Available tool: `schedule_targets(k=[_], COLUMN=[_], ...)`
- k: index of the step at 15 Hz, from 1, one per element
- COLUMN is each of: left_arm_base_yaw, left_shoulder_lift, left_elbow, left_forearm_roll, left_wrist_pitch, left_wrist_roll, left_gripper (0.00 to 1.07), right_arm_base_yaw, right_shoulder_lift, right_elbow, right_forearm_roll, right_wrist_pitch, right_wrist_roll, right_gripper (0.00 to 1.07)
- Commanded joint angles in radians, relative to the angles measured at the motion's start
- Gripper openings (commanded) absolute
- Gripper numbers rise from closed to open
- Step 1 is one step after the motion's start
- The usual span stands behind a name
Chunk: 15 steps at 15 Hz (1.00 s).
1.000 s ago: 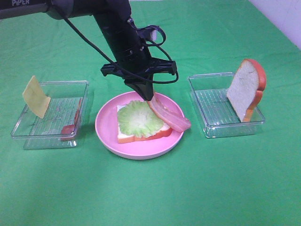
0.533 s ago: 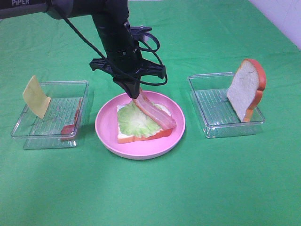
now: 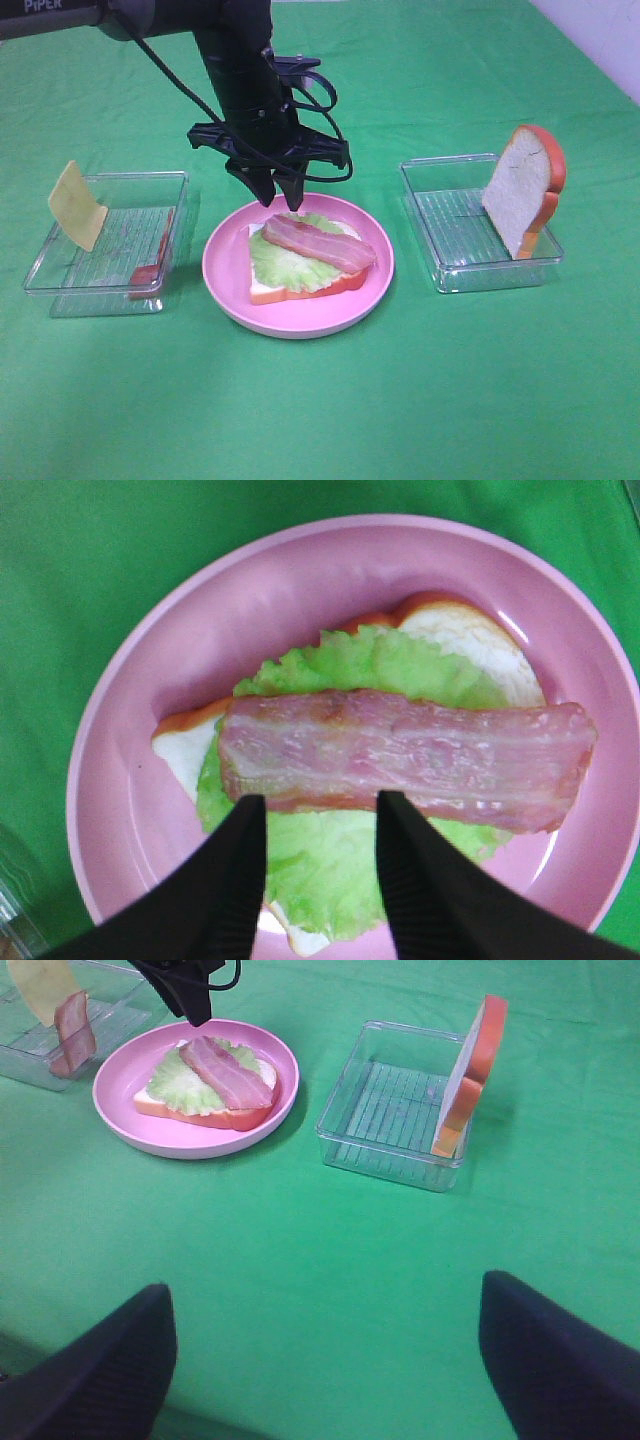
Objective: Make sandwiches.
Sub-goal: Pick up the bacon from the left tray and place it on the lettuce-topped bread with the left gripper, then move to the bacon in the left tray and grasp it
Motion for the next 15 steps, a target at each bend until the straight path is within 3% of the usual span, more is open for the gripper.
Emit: schedule_targets(k=[1,2,5,9,10,12,15], left_arm_base_yaw=[0.000,0.000,0.000,0.000,0.000,0.000,0.002], left_shoulder_lift=[-0.004,-0.007,-0.027,-0.046,-0.046,-0.058,-0.088], left_elbow=[-0.002,-0.002,-0.005,-0.075,-0.138,-0.153,-0.152], left_forearm_roll=[0.001,0.003,0.003,0.026,0.089,0.149,0.150], left_wrist_pitch=[0.012,0.007,-0.001,0.038,0.133,0.146,0.146], left_wrist_roll=[-0.008,-0.012,-0.015,-0.018,-0.077,-0.153,-0.164], left_gripper=[0.59,0.64,0.65,0.69,0.73,0.73,0.73], right_arm_base_yaw=[0.003,0.003,0.003,0.003,0.003,0.003,0.003], right_shoulder_lift=[-0.023,-0.023,-0.023,-0.023,-0.023,-0.023,-0.023], right_elbow=[0.003,0.003,0.003,0.003,0.003,0.003,0.003], right_forearm_roll=[-0.006,-0.006,-0.006,-0.006,-0.006,-0.006,-0.006], right_wrist_pitch=[-0.001,-0.001,-0.001,-0.001,-0.001,-0.001,-0.001], right_wrist_roll=[0.008,0.008,0.008,0.008,0.008,0.008,0.008], right_gripper=[0.76,0.76,0.76,0.76,0.76,0.76,0.76])
